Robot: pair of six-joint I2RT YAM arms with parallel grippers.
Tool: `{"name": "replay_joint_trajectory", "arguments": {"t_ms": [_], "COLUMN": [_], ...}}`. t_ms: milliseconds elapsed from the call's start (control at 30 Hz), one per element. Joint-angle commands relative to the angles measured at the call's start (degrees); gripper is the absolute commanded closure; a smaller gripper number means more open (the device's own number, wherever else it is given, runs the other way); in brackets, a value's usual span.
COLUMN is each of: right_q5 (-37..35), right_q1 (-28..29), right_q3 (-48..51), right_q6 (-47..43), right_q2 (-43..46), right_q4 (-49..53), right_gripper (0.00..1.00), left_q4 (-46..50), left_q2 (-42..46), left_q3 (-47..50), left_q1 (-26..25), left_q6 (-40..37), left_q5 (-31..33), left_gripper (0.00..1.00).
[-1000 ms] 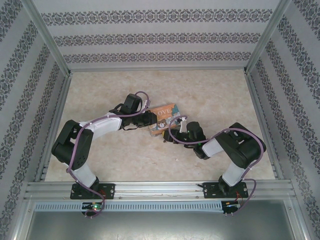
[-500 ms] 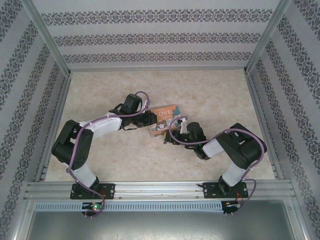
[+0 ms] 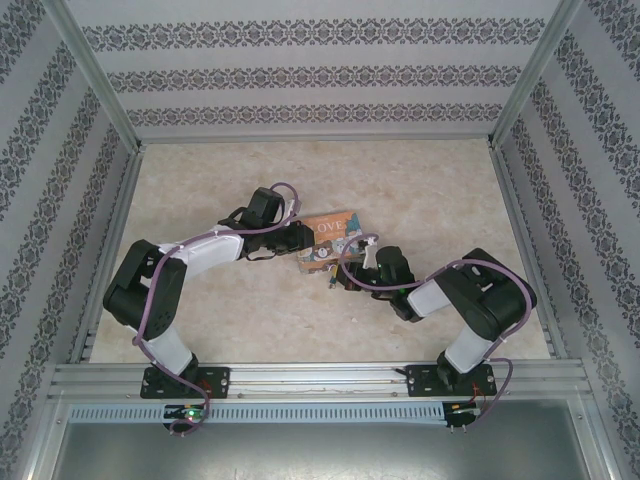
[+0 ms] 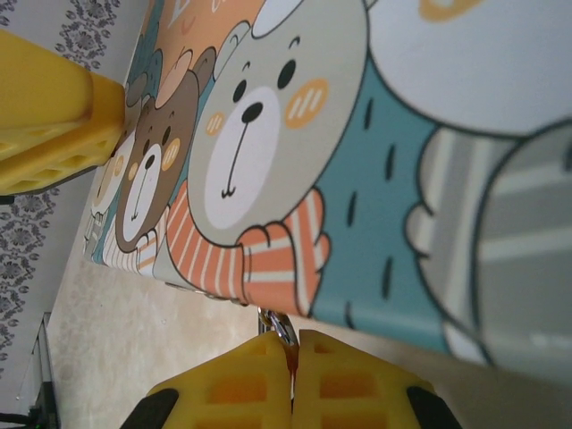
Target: Unlock a padlock with a key
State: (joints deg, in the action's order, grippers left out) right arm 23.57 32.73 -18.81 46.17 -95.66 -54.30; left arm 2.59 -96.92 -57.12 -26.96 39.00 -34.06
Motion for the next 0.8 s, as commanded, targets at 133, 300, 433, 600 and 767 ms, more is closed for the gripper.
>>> {"name": "replay_joint_trajectory", "arguments": {"t_ms": [133, 300, 433, 600, 767], "right_q5": [-3.1, -6.4, -10.2, -14.3, -16.9], "right_q1": [-0.7, -0.8, -0.4, 0.8, 1.9], "right_q3": [2.7, 4.0, 5.2, 5.6, 5.0], "right_q6": [2.0, 4.9, 8.0, 11.2, 13.5], "right_q2": [3.1, 5.1, 6.2, 6.6, 5.1], "right_q4": [-4.1, -5.5, -7.4, -9.5, -11.6], "right_gripper": [1.0, 1.0, 1.0, 1.0, 1.0], "left_q4": [2.9, 2.1, 0.8, -0.1, -0.5], "left_q2": [1.2, 2.3, 3.0, 3.6, 3.3], "left_q3": [2.7, 4.9, 6.8, 8.2, 8.4], "left_q1": [-0.7, -1.3, -1.9, -2.7, -2.9], "left_q6": [-1.7, -0.9, 0.1, 0.8, 0.9], "left_q5": [0.7, 0.8, 0.8, 0.9, 1.0], "left_gripper": [0.79, 0.79, 0.79, 0.79, 0.79]}}
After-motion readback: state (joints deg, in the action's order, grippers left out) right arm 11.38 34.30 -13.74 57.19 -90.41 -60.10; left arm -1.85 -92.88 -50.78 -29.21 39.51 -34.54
